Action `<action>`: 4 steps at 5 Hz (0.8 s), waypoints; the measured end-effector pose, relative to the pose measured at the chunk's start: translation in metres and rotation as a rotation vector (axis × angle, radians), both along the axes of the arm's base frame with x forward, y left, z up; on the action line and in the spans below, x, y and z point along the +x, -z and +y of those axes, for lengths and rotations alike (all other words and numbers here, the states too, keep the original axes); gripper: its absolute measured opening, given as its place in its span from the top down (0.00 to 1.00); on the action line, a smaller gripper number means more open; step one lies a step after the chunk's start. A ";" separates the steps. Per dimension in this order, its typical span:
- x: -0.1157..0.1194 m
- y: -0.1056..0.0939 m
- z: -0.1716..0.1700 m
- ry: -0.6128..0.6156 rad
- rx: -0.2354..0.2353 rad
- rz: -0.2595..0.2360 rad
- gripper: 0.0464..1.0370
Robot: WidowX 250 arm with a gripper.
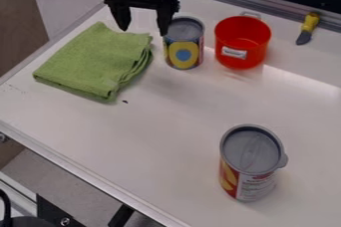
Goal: Moved the green cloth into the right bottom side of the table
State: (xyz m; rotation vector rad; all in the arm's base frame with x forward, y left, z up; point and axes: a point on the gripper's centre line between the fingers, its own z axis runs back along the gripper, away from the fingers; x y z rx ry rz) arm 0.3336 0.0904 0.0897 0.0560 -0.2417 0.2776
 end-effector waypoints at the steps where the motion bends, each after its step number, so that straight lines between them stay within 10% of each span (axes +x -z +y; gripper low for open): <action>1: -0.004 0.011 -0.001 0.001 -0.010 0.034 0.04; 4: -0.021 0.026 0.057 -0.051 0.076 0.018 0.07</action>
